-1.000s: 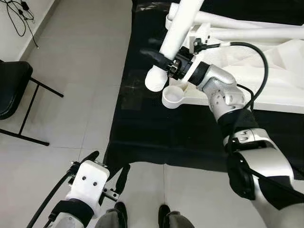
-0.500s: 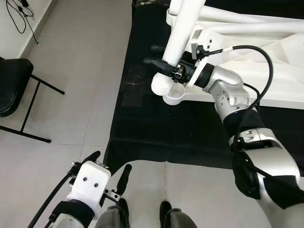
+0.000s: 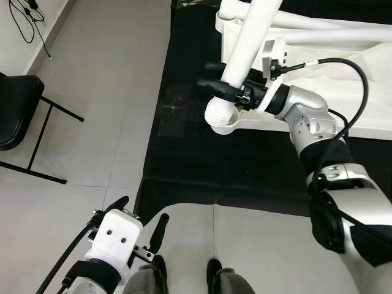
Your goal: Building children table
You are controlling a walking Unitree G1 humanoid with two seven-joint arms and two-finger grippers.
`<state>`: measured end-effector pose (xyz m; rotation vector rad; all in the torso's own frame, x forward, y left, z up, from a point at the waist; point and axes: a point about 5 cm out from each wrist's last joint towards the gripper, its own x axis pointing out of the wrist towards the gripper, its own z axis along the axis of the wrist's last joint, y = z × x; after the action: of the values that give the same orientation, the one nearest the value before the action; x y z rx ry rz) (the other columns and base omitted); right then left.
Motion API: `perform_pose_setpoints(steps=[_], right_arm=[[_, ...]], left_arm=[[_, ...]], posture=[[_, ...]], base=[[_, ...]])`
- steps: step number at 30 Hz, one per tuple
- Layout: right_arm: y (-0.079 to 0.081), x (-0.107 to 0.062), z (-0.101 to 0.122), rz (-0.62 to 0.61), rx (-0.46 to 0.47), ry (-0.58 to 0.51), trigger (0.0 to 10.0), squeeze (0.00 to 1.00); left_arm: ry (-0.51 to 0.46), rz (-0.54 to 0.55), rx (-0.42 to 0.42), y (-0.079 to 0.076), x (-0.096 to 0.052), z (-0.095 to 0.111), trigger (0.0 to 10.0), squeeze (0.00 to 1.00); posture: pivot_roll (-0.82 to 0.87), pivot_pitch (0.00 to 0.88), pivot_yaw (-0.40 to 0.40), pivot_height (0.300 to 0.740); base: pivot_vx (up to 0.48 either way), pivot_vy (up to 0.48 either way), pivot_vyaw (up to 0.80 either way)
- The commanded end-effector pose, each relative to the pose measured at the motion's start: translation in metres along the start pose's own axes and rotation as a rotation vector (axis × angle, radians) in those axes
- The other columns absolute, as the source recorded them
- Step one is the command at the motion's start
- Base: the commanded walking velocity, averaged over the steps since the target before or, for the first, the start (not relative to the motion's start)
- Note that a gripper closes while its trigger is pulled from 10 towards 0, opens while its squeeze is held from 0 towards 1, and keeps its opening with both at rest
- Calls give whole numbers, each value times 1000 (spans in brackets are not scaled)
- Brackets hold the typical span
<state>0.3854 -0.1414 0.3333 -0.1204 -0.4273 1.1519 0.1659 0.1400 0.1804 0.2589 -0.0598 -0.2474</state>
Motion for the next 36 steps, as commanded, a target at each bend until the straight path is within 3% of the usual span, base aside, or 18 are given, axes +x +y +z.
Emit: perform_pose_setpoints(steps=[1,10,16,17,19,21,25,26,28,31,36], right_arm=[[1,-2,-7,-1,14,32,10000,0],[-4,-4,-10,-79,-48,83,10000,0],[-2,-4,-11,-50,-94,126,10000,0],[3,-4,-15,19,-117,166,10000,0],[3,-4,-15,19,-117,166,10000,0],[20,-3,-25,221,-120,235,10000,0],[20,-3,-25,221,-120,235,10000,0],[39,-2,-25,425,-50,220,10000,0],[39,-2,-25,425,-50,220,10000,0],[53,2,-22,544,17,171,10000,0],[60,7,-20,577,53,121,10000,0]], left_arm=[[23,-3,1,-1,-4,-2,10000,0],[28,-9,4,-1,-5,-2,10000,0],[30,-9,5,-1,-5,-2,10000,0],[30,-8,5,-1,-5,-2,10000,0],[30,-8,5,-1,-5,-2,10000,0],[29,-7,5,-2,-4,-3,10000,0],[29,-7,5,-2,-4,-3,10000,0],[28,-5,4,-2,-3,-3,10000,0],[28,-5,4,-2,-3,-3,10000,0],[26,-4,2,-2,-2,-4,10000,0],[24,-2,2,-1,-1,-4,10000,0]], posture=[[94,421,-31,740],[93,426,-23,740],[92,425,-25,740],[92,425,-25,740],[92,425,-25,740],[85,419,-28,740],[85,419,-28,740],[75,408,-31,740],[75,408,-31,740],[71,405,-33,740],[69,402,-37,740]], base=[[0,0,0],[0,0,0],[0,0,0],[0,0,0],[0,0,0],[0,0,0],[0,0,0],[0,0,0],[0,0,0],[0,0,0],[0,0,0]])
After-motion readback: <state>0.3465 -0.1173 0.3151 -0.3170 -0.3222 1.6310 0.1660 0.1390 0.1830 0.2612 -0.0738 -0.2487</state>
